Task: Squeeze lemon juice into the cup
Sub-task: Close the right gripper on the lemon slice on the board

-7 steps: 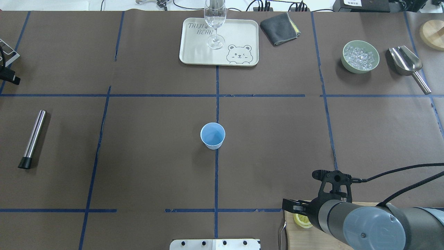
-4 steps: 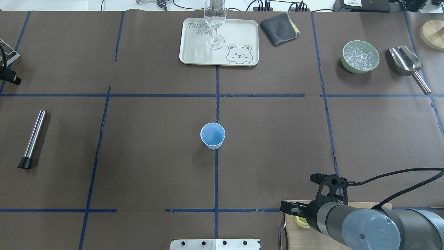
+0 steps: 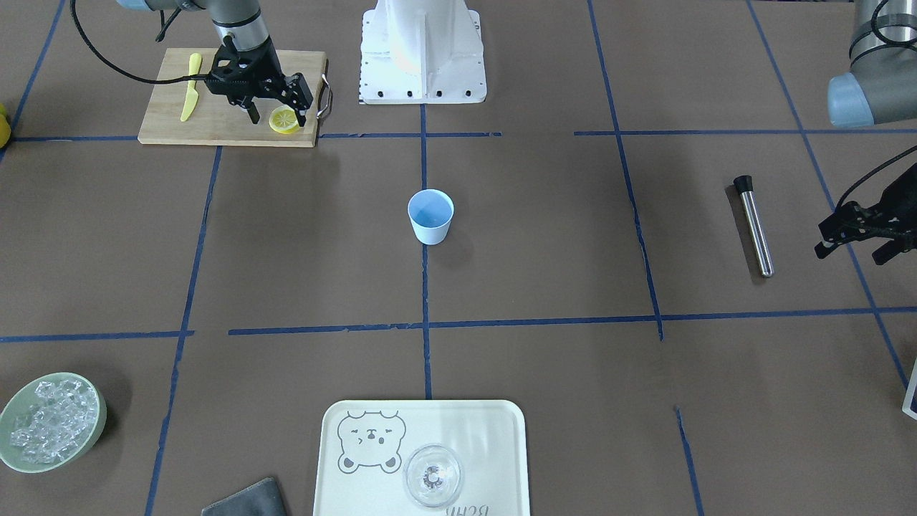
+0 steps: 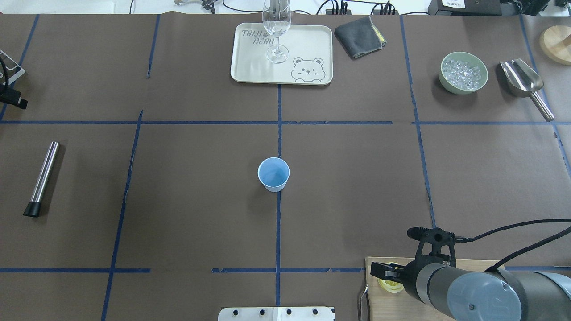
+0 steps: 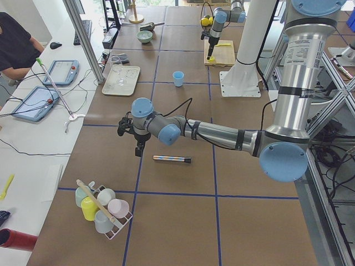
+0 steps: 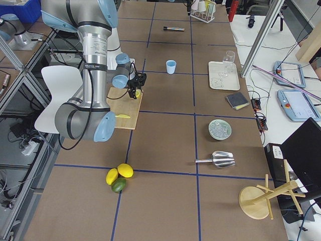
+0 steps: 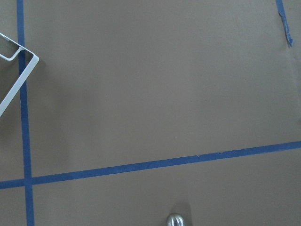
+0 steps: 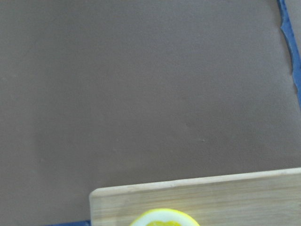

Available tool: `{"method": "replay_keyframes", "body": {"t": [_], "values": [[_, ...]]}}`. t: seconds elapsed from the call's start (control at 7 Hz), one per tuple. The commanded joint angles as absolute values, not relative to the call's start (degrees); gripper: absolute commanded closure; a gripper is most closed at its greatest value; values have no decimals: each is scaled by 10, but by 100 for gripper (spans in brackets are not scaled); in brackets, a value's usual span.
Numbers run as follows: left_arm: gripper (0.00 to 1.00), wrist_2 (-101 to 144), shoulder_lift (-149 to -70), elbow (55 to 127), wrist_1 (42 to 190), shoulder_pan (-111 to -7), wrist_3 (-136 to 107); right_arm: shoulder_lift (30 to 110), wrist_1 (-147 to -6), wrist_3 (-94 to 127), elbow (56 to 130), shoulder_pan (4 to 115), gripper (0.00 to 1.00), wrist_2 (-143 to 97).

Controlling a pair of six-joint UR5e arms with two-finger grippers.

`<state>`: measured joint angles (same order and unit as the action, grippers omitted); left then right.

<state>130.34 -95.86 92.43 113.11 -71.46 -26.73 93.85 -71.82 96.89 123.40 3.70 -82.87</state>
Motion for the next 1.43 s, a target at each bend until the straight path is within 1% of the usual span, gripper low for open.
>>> {"method": "replay_keyframes", "body": {"t": [0.0, 0.86, 1.0, 1.14, 1.29], "values": [[0, 1304, -958, 925, 1131, -715, -267, 938, -718, 972, 1232, 23, 0, -824], [0, 1304, -958, 926, 1132, -715, -268, 935, -718, 971, 1229, 20, 1, -825], [0, 1304, -958, 926, 1132, -715, -268, 935, -718, 970, 1230, 21, 17, -826], [0, 1304, -958, 926, 1132, -715, -268, 935, -718, 970, 1230, 22, 30, -826], [0, 1304, -957, 927, 1132, -715, -268, 936, -718, 970, 1230, 22, 35, -827]]}}
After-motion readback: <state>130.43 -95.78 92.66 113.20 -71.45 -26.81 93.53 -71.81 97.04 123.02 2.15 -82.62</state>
